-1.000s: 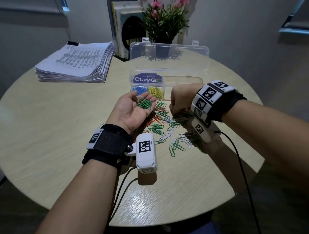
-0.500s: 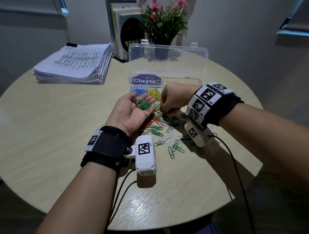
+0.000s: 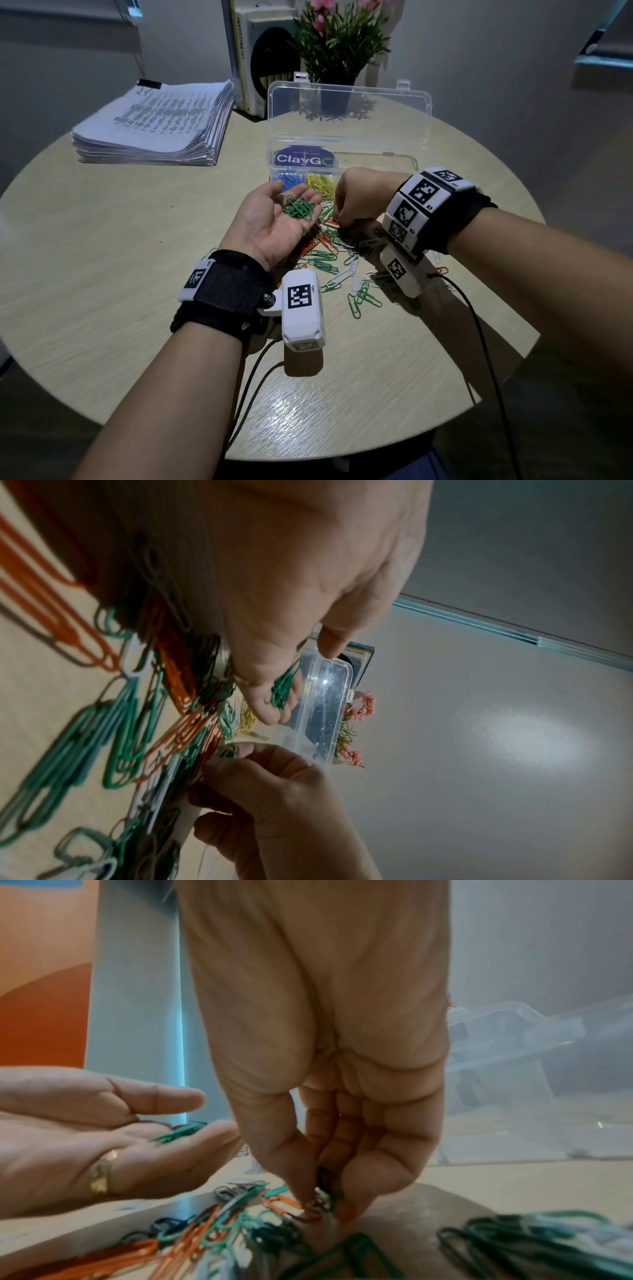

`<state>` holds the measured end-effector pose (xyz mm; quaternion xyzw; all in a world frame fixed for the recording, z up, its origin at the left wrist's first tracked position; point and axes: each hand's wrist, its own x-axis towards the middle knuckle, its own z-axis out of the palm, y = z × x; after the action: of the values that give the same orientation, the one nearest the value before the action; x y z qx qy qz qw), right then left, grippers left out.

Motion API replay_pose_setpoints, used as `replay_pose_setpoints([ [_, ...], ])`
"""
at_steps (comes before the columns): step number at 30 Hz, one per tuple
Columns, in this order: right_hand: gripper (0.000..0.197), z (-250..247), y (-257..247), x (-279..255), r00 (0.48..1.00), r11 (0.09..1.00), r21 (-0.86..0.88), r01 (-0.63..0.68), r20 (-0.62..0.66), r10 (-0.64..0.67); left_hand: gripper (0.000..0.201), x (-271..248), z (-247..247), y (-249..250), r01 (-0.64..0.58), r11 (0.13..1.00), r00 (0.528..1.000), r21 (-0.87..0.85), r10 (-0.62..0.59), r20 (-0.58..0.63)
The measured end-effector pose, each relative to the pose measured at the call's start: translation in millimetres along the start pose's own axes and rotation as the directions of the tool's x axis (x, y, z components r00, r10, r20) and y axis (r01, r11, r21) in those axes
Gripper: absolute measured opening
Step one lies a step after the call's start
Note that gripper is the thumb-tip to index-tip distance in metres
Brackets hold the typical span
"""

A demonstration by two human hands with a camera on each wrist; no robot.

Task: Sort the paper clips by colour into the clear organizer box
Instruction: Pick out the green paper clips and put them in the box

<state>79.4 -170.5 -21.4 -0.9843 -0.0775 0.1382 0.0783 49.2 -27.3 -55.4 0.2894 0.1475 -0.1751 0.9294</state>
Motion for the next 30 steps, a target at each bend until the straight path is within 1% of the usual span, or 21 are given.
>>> replay_pose_setpoints([
  [3,0.019,-3.1,3.7,-2.9,1.000,1.000,0.008,0.001,-0.007,-0.001,0.034,-0.8,1.0,-0.1,0.006,1.000,1.000,0.012,-0.006,0.002],
  [5,0.015,-11.1,4.4,-5.4,1.000,0.995,0.099,0.015,-0.018,-0.014,0.035,-0.7,1.5,-0.3,0.008,1.000,1.000,0.030,-0.007,-0.006],
  [8,0.010,-26.0,-5.8,-8.3,0.996,0.956,0.284,0.077,-0.056,-0.064,0.036,-0.3,0.3,-1.2,0.020,0.999,1.000,0.035,-0.020,-0.001],
  [11,0.013,-31.8,-24.1,-10.1,0.985,0.917,0.362,0.166,-0.106,-0.137,0.035,-2.4,1.5,-3.7,0.036,0.999,0.999,0.005,-0.036,0.036],
  [13,0.017,-31.5,-30.8,-10.6,0.982,0.906,0.382,0.181,-0.114,-0.148,0.035,-2.9,3.2,-4.3,0.033,0.999,0.999,0.004,-0.033,0.032],
  [14,0.015,-31.2,-31.3,-10.7,0.984,0.907,0.384,0.171,-0.117,-0.136,0.036,-2.7,3.2,-4.4,0.035,0.999,0.999,-0.004,-0.035,0.031],
  [16,0.008,-31.4,-27.8,-9.7,0.989,0.928,0.352,0.124,-0.120,-0.087,0.037,-1.6,2.7,-3.7,0.045,0.999,0.999,-0.023,-0.045,0.021],
  [17,0.008,-30.6,-24.6,-9.2,0.992,0.951,0.296,0.093,-0.113,-0.062,0.038,-0.7,2.3,-3.2,0.045,0.999,0.999,-0.012,-0.045,0.009],
  [19,0.014,-27.0,-18.3,-10.1,0.998,0.992,0.124,0.031,-0.062,-0.023,0.039,0.2,1.4,-2.1,0.039,0.999,0.999,0.032,-0.038,-0.010],
  [21,0.018,-19.6,-12.7,-13.8,1.000,1.000,-0.016,0.000,0.000,0.000,0.039,-0.7,1.6,-0.9,0.031,0.999,1.000,0.039,-0.030,-0.003],
  [24,0.018,-9.2,-7.7,-18.2,0.997,1.000,-0.020,0.012,0.074,-0.011,0.037,-0.8,1.3,0.0,0.025,1.000,1.000,0.018,-0.025,0.006],
  [30,0.024,-7.3,-2.1,-13.0,0.998,0.997,-0.073,-0.010,0.056,0.014,0.037,-0.2,0.2,-0.6,0.022,1.000,1.000,0.013,-0.022,0.002],
])
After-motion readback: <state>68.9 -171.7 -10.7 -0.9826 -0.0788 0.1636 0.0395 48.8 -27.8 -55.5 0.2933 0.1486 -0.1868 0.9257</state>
